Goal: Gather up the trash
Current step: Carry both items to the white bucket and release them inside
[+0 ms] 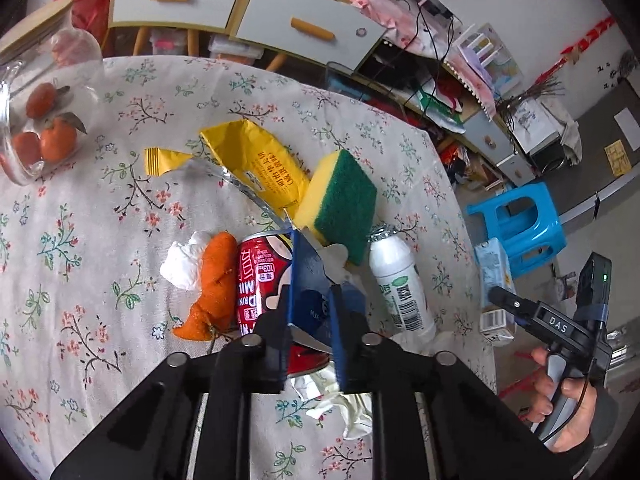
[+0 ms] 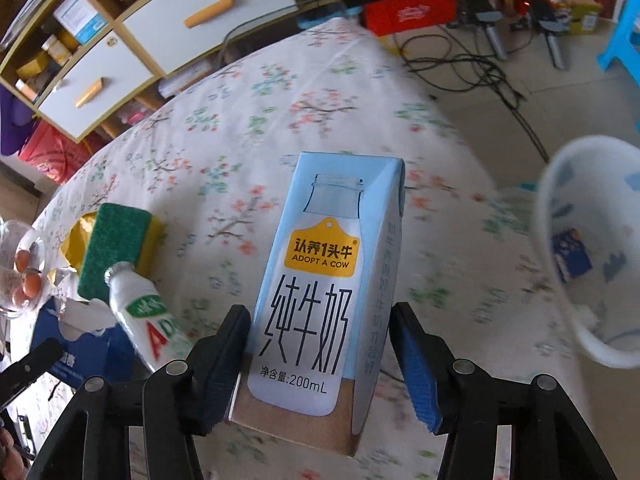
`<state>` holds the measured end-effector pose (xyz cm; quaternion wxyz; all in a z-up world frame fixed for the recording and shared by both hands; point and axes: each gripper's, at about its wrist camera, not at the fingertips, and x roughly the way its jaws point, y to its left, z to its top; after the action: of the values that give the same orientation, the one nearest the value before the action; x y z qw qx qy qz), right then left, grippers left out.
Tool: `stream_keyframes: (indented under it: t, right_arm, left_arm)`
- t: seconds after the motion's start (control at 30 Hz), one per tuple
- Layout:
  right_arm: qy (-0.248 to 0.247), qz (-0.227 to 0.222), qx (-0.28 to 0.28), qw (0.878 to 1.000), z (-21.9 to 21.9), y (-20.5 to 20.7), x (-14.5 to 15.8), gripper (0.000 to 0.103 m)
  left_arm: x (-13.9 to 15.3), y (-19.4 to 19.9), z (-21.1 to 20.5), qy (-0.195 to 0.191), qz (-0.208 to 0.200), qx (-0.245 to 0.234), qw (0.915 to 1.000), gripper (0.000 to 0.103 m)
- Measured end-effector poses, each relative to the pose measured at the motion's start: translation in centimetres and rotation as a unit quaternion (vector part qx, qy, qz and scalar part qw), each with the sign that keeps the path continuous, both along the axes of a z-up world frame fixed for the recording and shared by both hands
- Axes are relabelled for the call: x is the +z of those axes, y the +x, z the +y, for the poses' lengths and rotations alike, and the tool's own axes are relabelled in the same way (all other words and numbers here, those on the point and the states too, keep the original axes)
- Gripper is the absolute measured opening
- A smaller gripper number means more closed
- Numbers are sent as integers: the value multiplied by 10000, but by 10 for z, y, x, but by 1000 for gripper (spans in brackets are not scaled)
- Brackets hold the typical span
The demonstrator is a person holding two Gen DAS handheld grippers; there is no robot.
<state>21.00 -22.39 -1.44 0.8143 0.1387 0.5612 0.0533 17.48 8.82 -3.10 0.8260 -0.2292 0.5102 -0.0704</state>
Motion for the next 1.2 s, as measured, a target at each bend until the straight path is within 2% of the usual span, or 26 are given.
stream_keyframes:
  t: [0.3,0.53,0.67,0.8,0.83,0.9,1.07,1.2]
  right_arm:
    - [44,-226,-474,9986,-74,-26,24,62]
    - [-89,-174,-1131,9934,-149,-40,26,62]
    - [-216,-157,-1366,9903,-183,-43,23,62]
    - [-146,-143,-1532,9880,-208,-44,16,65]
    - [-97,-63,-1567,9876,-213,-43,13,72]
    - [-10,22,-1698,9855,-224,-46,10,78]
    - [165,-8,-1923,9812,-245,-57,17,79]
    - [98,-6,-1992,9799,-255,-68,22,82]
  left_arm:
    - [28,-19,0,-109,-433,230,9987,9]
    - [59,-27,0,-220,-899,413,9949,9]
    - [71,-27,-11,-198,-1024,377,9938,8]
    - [75,-24,-40,-249,-1012,132,9945,8]
    - [76,-22,-47,-290,-1003,68,9945,8]
    - [78,-18,-65,-337,-993,-81,9945,8]
    - [78,-3,-127,-344,-930,-578,9934,9]
    - [74,9,-180,-341,-875,-994,9906,9]
